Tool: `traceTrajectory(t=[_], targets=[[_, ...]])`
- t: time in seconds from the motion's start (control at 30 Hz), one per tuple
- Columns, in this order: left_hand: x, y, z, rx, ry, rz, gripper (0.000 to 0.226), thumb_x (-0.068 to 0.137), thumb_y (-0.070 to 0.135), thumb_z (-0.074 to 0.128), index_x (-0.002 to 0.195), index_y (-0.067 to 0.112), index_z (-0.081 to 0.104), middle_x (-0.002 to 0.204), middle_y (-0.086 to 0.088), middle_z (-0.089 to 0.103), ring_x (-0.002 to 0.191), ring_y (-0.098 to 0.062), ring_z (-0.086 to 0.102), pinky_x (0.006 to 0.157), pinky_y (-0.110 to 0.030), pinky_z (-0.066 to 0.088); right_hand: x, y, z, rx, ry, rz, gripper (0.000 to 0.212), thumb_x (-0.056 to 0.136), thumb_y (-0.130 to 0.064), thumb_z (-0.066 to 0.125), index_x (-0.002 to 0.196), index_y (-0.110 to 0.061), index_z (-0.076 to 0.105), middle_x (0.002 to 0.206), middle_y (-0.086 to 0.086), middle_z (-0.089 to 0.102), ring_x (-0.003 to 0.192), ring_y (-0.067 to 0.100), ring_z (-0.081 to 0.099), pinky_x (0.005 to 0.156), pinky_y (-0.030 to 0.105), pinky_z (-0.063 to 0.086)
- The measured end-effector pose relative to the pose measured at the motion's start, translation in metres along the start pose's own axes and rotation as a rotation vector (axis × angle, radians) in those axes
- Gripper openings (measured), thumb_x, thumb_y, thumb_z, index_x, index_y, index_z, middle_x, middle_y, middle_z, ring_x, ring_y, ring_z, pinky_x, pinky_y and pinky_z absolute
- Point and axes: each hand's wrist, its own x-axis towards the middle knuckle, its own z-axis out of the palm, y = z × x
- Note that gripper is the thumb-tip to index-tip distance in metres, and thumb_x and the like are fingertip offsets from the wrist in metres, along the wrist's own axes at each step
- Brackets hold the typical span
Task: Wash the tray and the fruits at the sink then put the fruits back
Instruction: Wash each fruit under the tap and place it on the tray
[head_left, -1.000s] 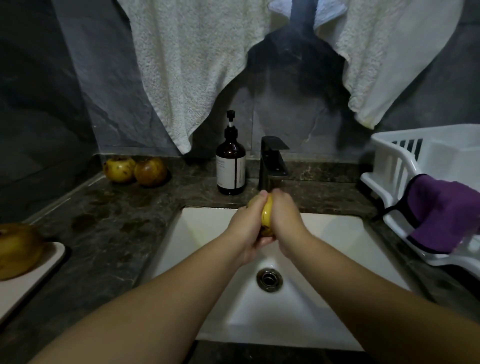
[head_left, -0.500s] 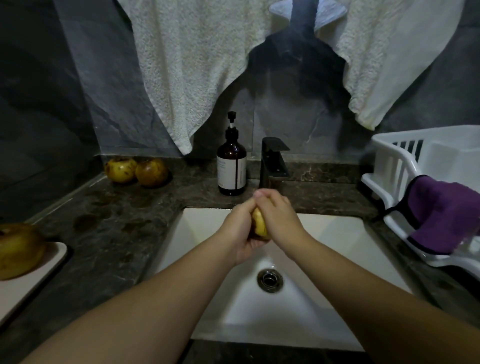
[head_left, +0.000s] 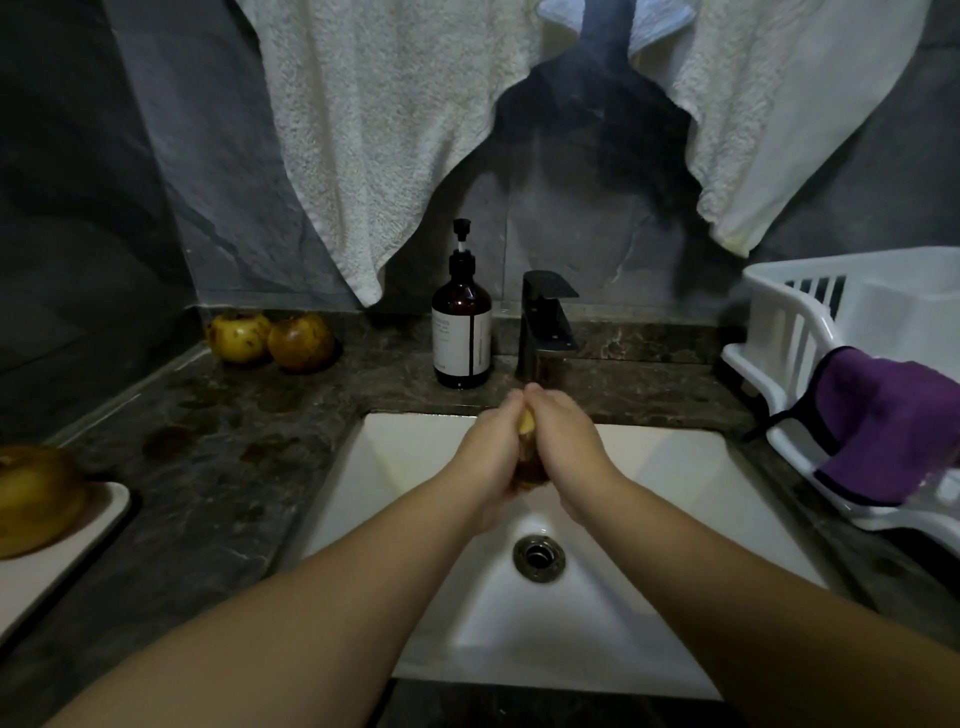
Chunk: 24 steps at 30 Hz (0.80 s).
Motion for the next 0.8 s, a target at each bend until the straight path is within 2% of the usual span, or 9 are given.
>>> traceTrajectory(t=[0.07, 0.2, 0.3, 0.37, 0.43, 0.53, 0.6, 0.7, 0.8], targets=[[-0.004, 0.007, -0.005, -0.102, -0.028, -0.063, 0.05, 0.104, 0.057, 0.05, 0.125, 0.015, 0.067, 0.11, -0.016, 0.078, 0.1, -0.03, 0.077, 0.069, -0.037, 0.064, -0.003, -0.004, -0.002, 0.022, 0.018, -0.075, 0.017, 0.098, -0.047, 0.057, 0.093, -0.038, 0.072, 0.1, 0.0, 0.071, 0.096, 0.02, 0.068, 0.084, 0.041, 0.058], [-0.007, 0.008, -0.01, -0.095, -0.129, -0.125, 0.056, 0.099, 0.059, 0.057, 0.127, 0.013, 0.069, 0.116, -0.017, 0.077, 0.105, -0.032, 0.075, 0.084, -0.043, 0.064, -0.002, -0.007, -0.01, 0.206, -0.026, -0.011, 0.019, 0.099, -0.037, 0.058, 0.095, -0.034, 0.076, 0.105, 0.005, 0.074, 0.1, 0.024, 0.07, 0.086, 0.044, 0.059], [-0.002, 0.001, -0.001, 0.099, -0.029, -0.015, 0.05, 0.103, 0.06, 0.049, 0.129, 0.02, 0.065, 0.117, -0.013, 0.075, 0.11, -0.031, 0.071, 0.095, -0.05, 0.06, -0.002, -0.002, -0.002, -0.009, -0.005, -0.031, 0.021, 0.101, -0.045, 0.049, 0.098, -0.035, 0.067, 0.104, 0.003, 0.07, 0.097, 0.02, 0.066, 0.088, 0.041, 0.054], [-0.001, 0.0, 0.002, 0.129, 0.026, 0.057, 0.047, 0.106, 0.056, 0.045, 0.13, 0.02, 0.063, 0.114, -0.012, 0.074, 0.105, -0.029, 0.072, 0.094, -0.049, 0.06, -0.001, 0.0, 0.002, -0.073, 0.009, -0.08, 0.021, 0.101, -0.049, 0.047, 0.098, -0.036, 0.063, 0.103, 0.0, 0.069, 0.097, 0.019, 0.065, 0.093, 0.044, 0.054], [-0.006, 0.003, 0.002, -0.014, 0.014, 0.021, 0.047, 0.106, 0.055, 0.046, 0.127, 0.019, 0.066, 0.112, -0.012, 0.077, 0.099, -0.027, 0.075, 0.082, -0.042, 0.064, -0.002, -0.003, -0.002, -0.042, 0.033, -0.107, 0.021, 0.098, -0.049, 0.054, 0.095, -0.034, 0.067, 0.099, 0.001, 0.07, 0.096, 0.021, 0.067, 0.092, 0.047, 0.056], [-0.013, 0.008, -0.003, -0.106, -0.129, -0.093, 0.055, 0.102, 0.058, 0.052, 0.127, 0.012, 0.07, 0.116, -0.017, 0.077, 0.11, -0.031, 0.073, 0.098, -0.045, 0.057, 0.0, -0.008, -0.01, 0.139, 0.024, -0.08, 0.017, 0.097, -0.04, 0.059, 0.098, -0.031, 0.073, 0.102, 0.007, 0.073, 0.1, 0.028, 0.07, 0.092, 0.053, 0.057], [-0.013, 0.006, -0.001, -0.05, -0.132, -0.087, 0.056, 0.101, 0.059, 0.053, 0.13, 0.014, 0.068, 0.12, -0.017, 0.075, 0.115, -0.032, 0.07, 0.106, -0.049, 0.053, 0.0, -0.007, -0.011, 0.141, -0.008, -0.08, 0.017, 0.095, -0.042, 0.058, 0.095, -0.036, 0.074, 0.098, 0.004, 0.074, 0.098, 0.027, 0.071, 0.088, 0.049, 0.059], [-0.013, 0.005, 0.002, -0.002, -0.061, -0.024, 0.051, 0.105, 0.056, 0.049, 0.135, 0.018, 0.063, 0.122, -0.016, 0.073, 0.114, -0.032, 0.069, 0.106, -0.052, 0.054, -0.001, 0.001, -0.007, 0.011, -0.073, -0.122, 0.015, 0.093, -0.051, 0.06, 0.092, -0.042, 0.072, 0.097, 0.0, 0.073, 0.097, 0.021, 0.07, 0.081, 0.041, 0.058], [-0.012, 0.009, 0.001, -0.08, -0.076, -0.055, 0.051, 0.106, 0.052, 0.048, 0.138, 0.014, 0.062, 0.125, -0.02, 0.072, 0.118, -0.035, 0.068, 0.108, -0.051, 0.051, 0.001, -0.003, -0.012, 0.149, -0.069, -0.071, 0.015, 0.092, -0.046, 0.065, 0.092, -0.035, 0.075, 0.105, 0.006, 0.073, 0.1, 0.024, 0.07, 0.082, 0.041, 0.058]])
